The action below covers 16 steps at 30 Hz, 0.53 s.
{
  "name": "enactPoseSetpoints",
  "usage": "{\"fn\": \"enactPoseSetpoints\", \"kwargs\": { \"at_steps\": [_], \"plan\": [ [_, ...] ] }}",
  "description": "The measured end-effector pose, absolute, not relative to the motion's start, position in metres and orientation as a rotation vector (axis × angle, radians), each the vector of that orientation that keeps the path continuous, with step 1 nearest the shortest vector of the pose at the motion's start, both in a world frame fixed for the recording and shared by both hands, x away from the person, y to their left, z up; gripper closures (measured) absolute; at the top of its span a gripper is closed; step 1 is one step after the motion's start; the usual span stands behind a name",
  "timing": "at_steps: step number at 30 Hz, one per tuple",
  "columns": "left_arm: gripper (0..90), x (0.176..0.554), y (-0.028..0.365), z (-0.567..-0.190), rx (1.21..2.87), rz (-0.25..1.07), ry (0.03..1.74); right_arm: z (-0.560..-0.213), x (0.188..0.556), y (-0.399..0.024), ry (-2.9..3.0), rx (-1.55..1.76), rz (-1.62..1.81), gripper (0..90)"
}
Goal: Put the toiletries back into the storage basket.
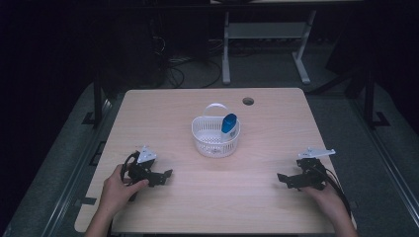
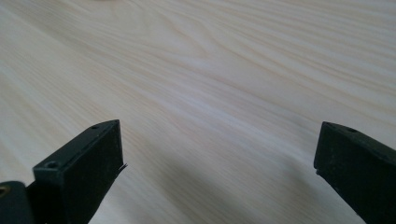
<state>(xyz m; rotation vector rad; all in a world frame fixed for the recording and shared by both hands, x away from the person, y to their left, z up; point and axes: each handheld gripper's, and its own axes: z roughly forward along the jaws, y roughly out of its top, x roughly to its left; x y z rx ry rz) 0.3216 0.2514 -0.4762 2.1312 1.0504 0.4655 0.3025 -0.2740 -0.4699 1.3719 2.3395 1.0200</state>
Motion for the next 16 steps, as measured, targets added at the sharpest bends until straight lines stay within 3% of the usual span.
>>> {"fn": "enactPoseSetpoints", "kwargs": {
  "at_steps": [16],
  "plan": [
    [13.0,0.321,0.251,-0.476,2.133,0.465,1.049,-0.483,0.300,-0.282,2.257,1.321,0.945,1.2]
  ]
}}
